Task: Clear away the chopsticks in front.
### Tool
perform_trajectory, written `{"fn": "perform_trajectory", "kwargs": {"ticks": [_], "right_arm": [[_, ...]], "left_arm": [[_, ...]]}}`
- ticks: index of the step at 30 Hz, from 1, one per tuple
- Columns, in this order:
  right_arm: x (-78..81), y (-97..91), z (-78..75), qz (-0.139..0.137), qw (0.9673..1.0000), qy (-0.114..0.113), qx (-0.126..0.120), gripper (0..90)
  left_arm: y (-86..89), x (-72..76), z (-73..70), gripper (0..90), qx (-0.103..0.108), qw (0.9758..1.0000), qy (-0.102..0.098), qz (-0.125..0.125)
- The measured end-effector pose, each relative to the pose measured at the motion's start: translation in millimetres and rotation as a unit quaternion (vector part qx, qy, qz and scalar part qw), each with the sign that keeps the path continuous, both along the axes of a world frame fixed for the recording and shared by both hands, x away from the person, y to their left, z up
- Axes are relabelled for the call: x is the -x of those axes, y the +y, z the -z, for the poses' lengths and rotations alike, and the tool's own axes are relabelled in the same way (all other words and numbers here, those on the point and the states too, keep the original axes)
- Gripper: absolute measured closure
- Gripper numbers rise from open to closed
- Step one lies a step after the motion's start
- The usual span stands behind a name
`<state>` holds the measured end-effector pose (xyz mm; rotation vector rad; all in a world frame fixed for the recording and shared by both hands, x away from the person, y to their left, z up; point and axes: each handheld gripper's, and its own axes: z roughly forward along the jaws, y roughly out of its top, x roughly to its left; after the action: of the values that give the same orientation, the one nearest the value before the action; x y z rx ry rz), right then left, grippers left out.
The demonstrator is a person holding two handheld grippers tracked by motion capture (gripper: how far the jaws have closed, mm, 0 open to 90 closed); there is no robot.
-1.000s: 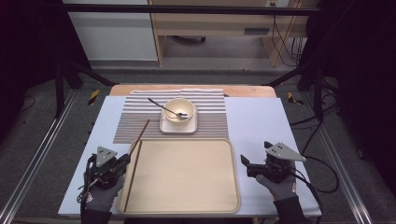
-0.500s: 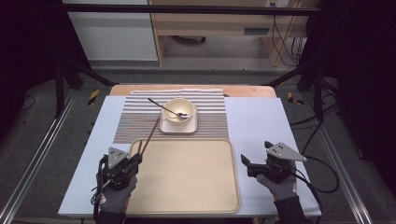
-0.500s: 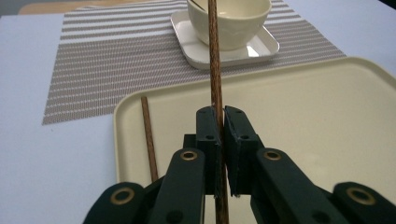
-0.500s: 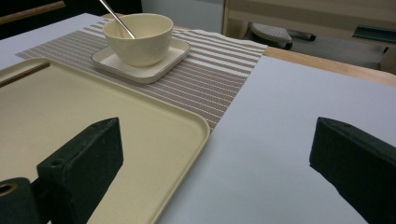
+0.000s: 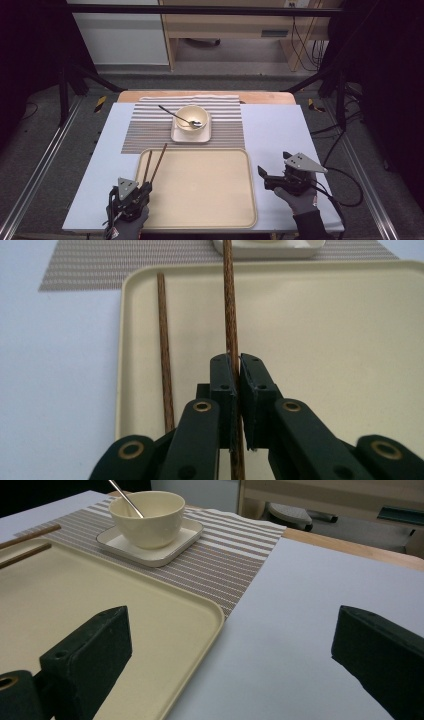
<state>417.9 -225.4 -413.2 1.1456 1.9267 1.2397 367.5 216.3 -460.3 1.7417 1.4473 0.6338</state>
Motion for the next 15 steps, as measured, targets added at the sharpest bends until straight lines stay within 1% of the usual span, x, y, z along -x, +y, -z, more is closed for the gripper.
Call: {"fn": "perform_trajectory", "kwargs": {"ticks": [1,2,3,5,8,9,15], "right_arm": [[-0.3,0.2,0.4,-0.001,1.0,-0.001,0.002,3.1],[-0.3,0.2,0.4,-0.001,1.0,-0.001,0.002,3.1],[-0.6,0.7,1.0,-0.001,1.0,0.002,0.003,3.1],[-0.9,1.1,1.6,-0.001,1.0,0.003,0.005,3.1],[-1.1,1.6,2.0,-0.001,1.0,0.003,0.006,3.1],[-1.2,2.0,2.3,-0.001,1.0,0.004,0.006,3.1],[-1.4,2.5,2.8,-0.001,1.0,0.005,0.006,3.1]], "left_arm": [[1.0,0.6,3.0,84.5,-0.004,1.0,0.003,-0.003],[1.0,0.6,3.0,84.5,-0.004,1.0,0.003,-0.003],[3.2,1.4,8.1,84.5,0.002,0.9999,0.009,-0.004],[4.2,1.6,11.9,84.5,0.002,0.9999,0.012,-0.008],[4.6,1.7,14.1,84.5,-0.001,0.9999,0.015,-0.008],[4.3,1.7,15.0,84.5,-0.005,0.9998,0.016,-0.008],[2.4,-1.3,20.9,84.5,-0.015,0.9995,0.026,-0.004]]}}
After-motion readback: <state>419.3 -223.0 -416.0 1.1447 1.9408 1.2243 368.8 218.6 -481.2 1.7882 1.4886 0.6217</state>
